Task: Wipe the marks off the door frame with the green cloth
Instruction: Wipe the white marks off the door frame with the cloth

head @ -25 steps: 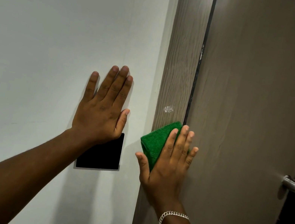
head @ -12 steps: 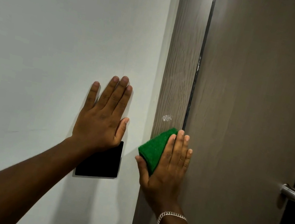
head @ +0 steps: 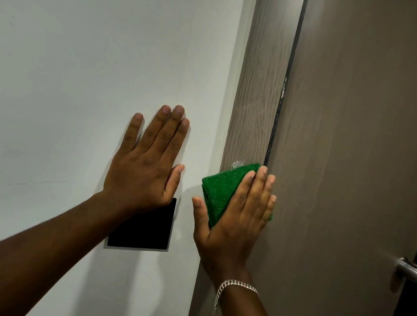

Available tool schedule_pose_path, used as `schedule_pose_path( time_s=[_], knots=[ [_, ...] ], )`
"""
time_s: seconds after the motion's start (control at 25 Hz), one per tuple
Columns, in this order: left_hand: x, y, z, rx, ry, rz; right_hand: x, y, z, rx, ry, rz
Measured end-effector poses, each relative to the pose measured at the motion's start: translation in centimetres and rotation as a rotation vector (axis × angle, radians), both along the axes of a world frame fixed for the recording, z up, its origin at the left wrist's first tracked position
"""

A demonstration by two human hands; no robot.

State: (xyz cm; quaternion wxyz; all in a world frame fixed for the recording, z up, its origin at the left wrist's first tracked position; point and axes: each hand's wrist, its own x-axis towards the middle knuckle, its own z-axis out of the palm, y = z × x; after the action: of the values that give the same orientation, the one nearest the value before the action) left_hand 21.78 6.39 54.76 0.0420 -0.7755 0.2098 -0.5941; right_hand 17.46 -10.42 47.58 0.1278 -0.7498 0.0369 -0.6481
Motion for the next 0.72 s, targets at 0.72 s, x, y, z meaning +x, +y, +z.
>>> schedule_pose_path(
  time_s=[0.72],
  knots=[
    [0.2, 0.1, -0.1, -0.009, -0.017, -0.019, -0.3, -2.1, 1.0, -0.162, 0.050, 0.040]
  ],
)
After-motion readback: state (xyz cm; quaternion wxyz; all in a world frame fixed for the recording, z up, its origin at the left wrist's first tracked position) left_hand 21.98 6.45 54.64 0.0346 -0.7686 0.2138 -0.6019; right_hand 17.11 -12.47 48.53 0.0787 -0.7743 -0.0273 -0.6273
